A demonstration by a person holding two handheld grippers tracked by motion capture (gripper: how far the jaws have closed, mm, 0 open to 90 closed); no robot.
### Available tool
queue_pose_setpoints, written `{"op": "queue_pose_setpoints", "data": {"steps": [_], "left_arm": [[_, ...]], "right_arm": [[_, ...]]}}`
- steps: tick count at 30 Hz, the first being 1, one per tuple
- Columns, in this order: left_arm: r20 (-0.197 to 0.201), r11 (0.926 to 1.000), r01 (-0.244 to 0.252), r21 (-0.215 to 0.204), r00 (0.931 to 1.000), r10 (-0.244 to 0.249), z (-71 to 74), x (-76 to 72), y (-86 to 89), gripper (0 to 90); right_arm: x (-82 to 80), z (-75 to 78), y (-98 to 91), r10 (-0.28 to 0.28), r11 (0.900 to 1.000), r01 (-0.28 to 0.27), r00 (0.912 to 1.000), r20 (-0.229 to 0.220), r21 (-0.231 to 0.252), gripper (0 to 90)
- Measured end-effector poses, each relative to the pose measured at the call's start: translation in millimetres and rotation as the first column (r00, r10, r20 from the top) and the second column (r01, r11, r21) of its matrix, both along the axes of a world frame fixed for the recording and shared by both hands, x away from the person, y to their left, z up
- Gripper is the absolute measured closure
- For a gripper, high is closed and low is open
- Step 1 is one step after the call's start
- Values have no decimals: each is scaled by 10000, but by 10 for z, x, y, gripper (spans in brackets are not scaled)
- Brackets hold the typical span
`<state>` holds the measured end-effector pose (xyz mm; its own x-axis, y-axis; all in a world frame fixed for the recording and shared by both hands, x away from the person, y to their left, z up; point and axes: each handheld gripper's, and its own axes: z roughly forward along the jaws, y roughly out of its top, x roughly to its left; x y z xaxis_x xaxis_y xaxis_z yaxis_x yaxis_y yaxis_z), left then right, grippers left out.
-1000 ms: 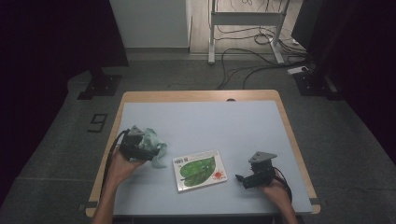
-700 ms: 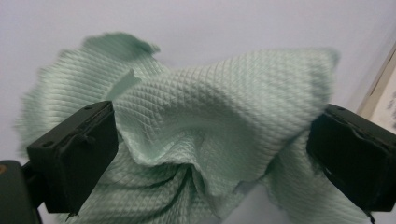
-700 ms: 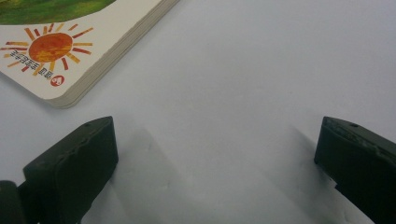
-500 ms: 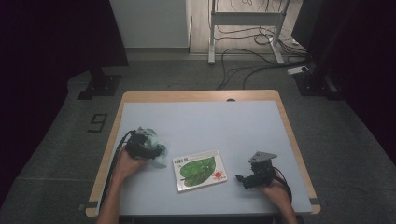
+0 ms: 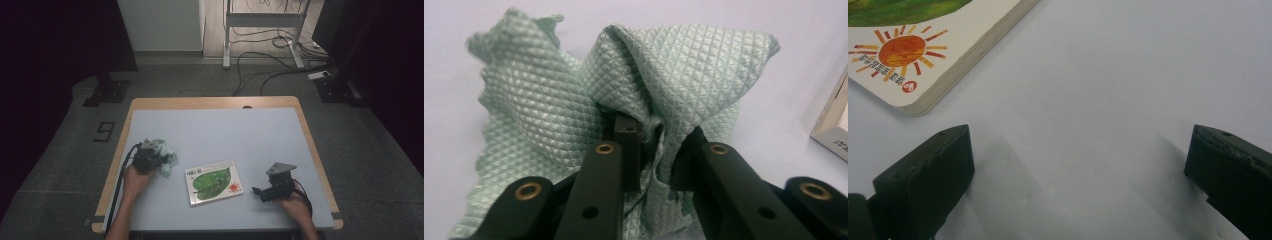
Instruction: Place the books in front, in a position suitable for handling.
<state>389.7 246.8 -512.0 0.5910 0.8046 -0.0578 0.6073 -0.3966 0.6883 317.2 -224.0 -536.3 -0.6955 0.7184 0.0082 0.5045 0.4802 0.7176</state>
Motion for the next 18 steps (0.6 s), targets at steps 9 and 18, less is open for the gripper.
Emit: {"op": "queue_pose_setpoints", "data": {"steps": [9,18], "left_arm": [[310,9917,1066,-716,9940,-1046,273,-166,-157,796],[378,9776,2012,-612,9792,-1992,352,-335,-437,790]], "right_arm": [[-1,0,0,-17,10000,17,10000,-13,5,0],[-2,0,1,-29,10000,29,10000,-6,-4,0]]}}
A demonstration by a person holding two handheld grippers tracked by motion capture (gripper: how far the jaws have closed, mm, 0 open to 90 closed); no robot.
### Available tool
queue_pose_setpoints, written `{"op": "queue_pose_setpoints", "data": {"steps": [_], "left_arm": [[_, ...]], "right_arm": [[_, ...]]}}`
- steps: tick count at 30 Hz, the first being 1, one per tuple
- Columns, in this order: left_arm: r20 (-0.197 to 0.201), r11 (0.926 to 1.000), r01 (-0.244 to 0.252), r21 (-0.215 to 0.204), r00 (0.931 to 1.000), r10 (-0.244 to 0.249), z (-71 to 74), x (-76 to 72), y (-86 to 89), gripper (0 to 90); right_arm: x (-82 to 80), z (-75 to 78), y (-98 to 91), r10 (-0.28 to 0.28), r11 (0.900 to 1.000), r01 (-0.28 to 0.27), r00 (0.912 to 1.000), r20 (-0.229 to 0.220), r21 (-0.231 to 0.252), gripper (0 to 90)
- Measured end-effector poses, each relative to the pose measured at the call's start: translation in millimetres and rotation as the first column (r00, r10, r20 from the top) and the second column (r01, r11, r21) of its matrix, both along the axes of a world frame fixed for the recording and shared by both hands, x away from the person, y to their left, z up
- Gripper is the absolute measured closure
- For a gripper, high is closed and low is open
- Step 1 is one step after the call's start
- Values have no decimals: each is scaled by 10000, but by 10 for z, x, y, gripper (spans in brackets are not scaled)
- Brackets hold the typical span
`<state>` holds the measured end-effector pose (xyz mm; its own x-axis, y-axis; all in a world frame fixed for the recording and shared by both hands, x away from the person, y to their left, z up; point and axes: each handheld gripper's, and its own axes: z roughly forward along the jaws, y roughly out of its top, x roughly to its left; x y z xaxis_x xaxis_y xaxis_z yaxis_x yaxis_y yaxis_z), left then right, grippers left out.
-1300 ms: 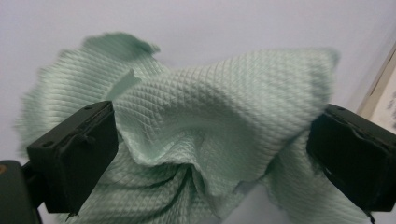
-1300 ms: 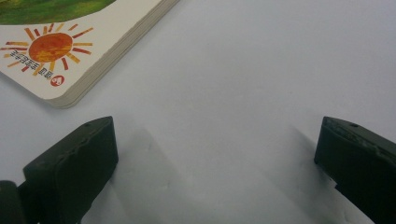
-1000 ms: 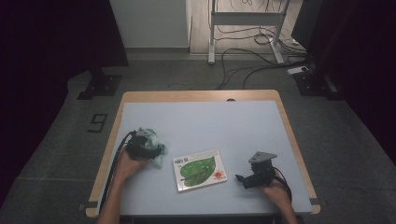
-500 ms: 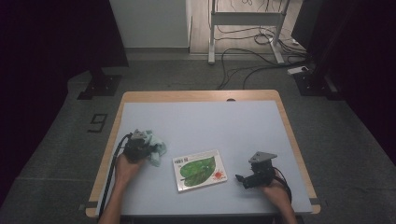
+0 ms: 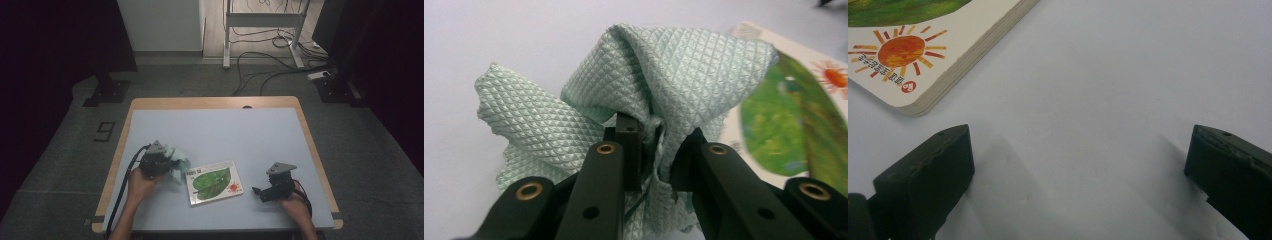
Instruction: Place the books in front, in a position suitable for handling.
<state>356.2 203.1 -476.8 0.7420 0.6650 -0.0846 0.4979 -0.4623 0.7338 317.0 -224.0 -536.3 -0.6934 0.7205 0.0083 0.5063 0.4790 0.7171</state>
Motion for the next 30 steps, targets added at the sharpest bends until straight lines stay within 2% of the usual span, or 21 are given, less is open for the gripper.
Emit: {"op": "queue_pose_setpoints", "data": {"steps": [4,8,9,13,21,30], "left_arm": [[114,9984,296,480,9995,-302,-51,-54,-165,787],[-25,9941,534,945,9986,-534,-158,-56,-302,787],[-102,9935,601,968,9982,-594,-188,-45,-324,787],[-190,9962,606,633,9980,-595,-244,-3,-364,788],[-176,9958,749,526,9971,-740,-263,52,-534,787],[-210,9923,959,781,9953,-945,-255,133,-816,786]], "right_arm": [[0,0,0,1,10000,-1,10000,0,2,0],[-1,0,0,-6,10000,6,10000,-16,9,0],[-1,0,0,-2,10000,2,10000,-12,8,0],[-1,0,0,-5,10000,5,10000,-17,13,0],[0,0,-1,-3,10000,3,10000,-19,10,0],[1,0,-1,3,10000,-3,10000,-9,10,0]]}}
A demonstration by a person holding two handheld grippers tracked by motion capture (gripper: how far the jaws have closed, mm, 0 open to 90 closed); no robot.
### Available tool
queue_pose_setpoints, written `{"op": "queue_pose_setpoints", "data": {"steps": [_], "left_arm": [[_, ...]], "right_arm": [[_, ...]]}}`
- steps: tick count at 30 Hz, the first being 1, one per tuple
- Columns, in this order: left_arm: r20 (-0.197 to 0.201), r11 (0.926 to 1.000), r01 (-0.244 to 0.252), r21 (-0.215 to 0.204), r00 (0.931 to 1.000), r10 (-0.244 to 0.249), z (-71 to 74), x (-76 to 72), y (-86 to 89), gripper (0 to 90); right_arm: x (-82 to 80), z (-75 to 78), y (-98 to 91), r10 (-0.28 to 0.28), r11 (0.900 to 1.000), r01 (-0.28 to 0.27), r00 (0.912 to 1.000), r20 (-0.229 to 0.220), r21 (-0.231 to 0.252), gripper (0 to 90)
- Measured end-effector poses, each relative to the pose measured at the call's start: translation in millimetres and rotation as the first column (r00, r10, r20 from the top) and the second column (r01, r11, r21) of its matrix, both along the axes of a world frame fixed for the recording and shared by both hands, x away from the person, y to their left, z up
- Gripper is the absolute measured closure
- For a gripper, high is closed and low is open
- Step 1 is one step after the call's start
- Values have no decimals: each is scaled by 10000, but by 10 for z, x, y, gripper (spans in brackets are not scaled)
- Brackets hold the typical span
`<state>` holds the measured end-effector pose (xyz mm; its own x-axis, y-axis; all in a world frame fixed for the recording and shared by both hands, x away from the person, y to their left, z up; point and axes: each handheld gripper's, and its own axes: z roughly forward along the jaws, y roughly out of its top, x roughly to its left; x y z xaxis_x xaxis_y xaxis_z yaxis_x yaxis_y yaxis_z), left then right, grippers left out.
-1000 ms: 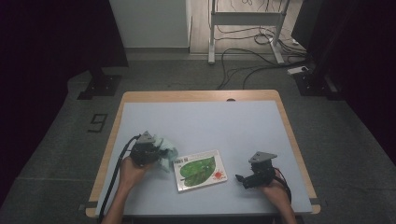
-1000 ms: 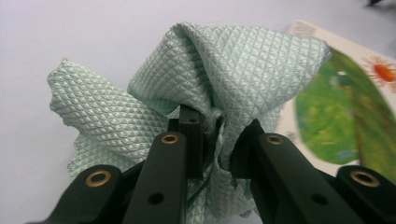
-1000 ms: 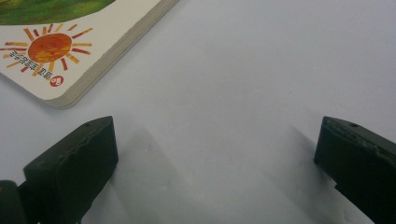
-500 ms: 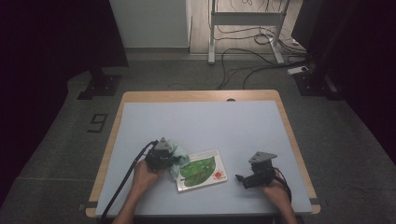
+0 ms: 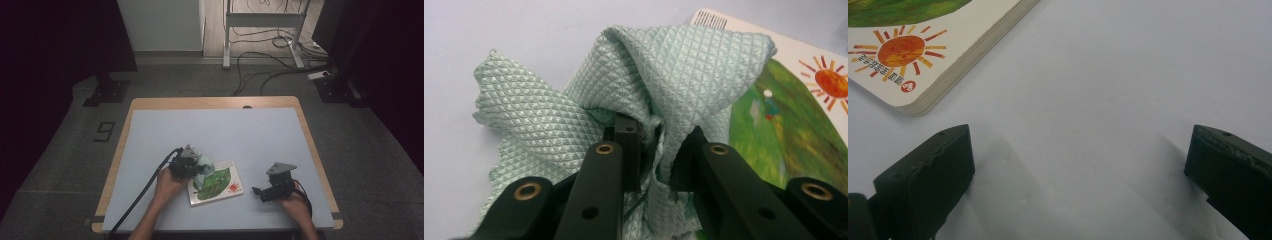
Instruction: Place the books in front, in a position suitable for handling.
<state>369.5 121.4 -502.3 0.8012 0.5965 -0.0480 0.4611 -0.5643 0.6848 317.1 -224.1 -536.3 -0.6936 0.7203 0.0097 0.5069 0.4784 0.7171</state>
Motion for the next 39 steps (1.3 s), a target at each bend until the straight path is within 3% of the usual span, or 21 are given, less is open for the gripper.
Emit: {"op": "queue_pose_setpoints", "data": {"steps": [27,34,39], "left_arm": [[-18,9960,868,224,9962,-868,-10,241,-758,783],[5,9947,1008,200,9949,-1008,-19,284,-903,782],[38,9914,1229,458,9924,-1232,-5,244,-945,784]], "right_arm": [[0,0,-1,8,10000,-8,10000,-24,11,0],[0,0,-1,8,10000,-8,10000,-19,9,0],[0,0,-2,14,10000,-13,10000,-14,3,0]]}}
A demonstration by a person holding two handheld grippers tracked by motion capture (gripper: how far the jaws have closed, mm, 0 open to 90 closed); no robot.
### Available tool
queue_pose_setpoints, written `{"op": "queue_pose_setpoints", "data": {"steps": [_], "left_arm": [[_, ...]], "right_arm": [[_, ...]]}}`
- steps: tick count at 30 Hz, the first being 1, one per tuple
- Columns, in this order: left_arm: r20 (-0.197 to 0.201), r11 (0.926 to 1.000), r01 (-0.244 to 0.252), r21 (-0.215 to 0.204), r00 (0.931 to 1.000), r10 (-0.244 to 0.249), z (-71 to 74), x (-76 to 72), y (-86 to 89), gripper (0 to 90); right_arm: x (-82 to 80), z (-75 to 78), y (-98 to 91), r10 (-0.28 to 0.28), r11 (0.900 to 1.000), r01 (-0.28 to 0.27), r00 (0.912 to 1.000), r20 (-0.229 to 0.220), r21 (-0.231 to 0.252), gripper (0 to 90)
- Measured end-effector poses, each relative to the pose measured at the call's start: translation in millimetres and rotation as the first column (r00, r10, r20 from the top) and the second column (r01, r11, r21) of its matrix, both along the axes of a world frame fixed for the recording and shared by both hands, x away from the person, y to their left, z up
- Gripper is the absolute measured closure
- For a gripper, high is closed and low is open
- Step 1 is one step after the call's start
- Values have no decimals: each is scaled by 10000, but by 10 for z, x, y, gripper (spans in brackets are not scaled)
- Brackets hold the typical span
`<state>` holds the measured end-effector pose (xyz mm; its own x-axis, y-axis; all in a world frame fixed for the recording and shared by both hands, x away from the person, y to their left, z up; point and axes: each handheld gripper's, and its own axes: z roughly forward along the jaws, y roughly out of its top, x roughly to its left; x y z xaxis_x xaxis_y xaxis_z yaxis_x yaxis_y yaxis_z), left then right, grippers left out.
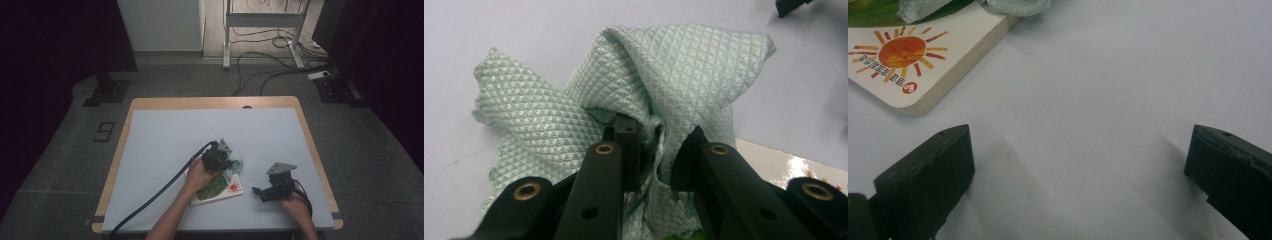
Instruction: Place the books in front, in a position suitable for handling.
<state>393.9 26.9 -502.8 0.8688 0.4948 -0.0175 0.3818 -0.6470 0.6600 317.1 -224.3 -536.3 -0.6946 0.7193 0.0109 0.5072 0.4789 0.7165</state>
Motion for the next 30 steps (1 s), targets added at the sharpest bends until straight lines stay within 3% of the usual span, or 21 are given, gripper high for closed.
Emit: {"op": "queue_pose_setpoints", "data": {"steps": [9,20,27,30], "left_arm": [[6,9992,386,105,9993,-386,3,-162,-51,784],[-169,9982,571,-171,9982,-574,-14,-282,-30,782],[-329,9975,574,-413,9977,-587,-29,-306,89,780],[-283,9981,535,-308,9981,-544,-20,-327,165,779]], "right_arm": [[-1,0,1,-7,10000,7,10000,3,4,0],[-2,0,1,-13,10000,13,10000,-2,16,0],[-3,0,1,-12,10000,12,10000,4,4,0],[-2,0,1,-6,10000,6,10000,1,11,0]]}}
